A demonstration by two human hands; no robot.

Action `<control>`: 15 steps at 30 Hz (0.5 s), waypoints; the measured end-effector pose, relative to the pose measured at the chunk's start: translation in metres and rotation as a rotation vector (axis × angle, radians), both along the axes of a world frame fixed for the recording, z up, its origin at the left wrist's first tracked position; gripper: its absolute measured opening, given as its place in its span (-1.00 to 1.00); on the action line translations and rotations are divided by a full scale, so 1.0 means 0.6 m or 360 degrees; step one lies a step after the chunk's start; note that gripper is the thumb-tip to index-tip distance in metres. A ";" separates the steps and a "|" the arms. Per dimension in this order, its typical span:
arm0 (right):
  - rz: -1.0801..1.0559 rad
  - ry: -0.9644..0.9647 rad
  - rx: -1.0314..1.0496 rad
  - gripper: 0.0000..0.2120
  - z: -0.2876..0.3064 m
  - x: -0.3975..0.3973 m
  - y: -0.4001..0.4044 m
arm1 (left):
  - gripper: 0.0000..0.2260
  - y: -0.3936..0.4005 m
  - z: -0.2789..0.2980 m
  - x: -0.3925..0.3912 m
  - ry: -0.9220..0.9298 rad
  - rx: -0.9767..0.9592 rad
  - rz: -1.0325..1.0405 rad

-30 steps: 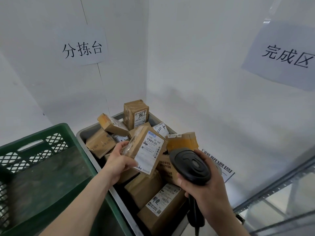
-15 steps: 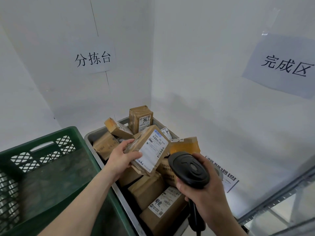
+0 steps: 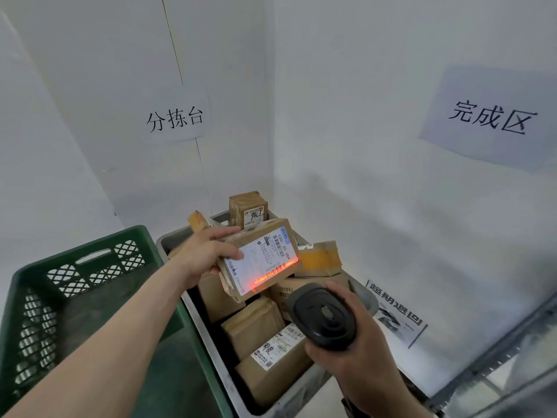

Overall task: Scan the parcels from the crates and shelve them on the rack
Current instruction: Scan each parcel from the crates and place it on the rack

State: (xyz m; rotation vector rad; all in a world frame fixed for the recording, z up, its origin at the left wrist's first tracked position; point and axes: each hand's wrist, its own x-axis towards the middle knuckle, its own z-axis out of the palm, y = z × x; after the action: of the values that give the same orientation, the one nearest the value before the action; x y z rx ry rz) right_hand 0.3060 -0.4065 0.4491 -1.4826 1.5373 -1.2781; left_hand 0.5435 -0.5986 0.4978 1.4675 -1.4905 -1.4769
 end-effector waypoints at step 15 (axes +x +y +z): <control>0.0084 0.0027 -0.0100 -0.16 -0.003 -0.064 0.093 | -0.44 0.116 0.022 -0.054 -0.0028 -0.0093 0.0078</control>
State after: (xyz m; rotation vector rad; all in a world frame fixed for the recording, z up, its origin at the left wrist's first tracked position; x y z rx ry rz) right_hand 0.2677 -0.3509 0.4473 -1.5667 1.4712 -1.2972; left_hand 0.5113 -0.5291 0.5111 1.4752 -1.4848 -1.3838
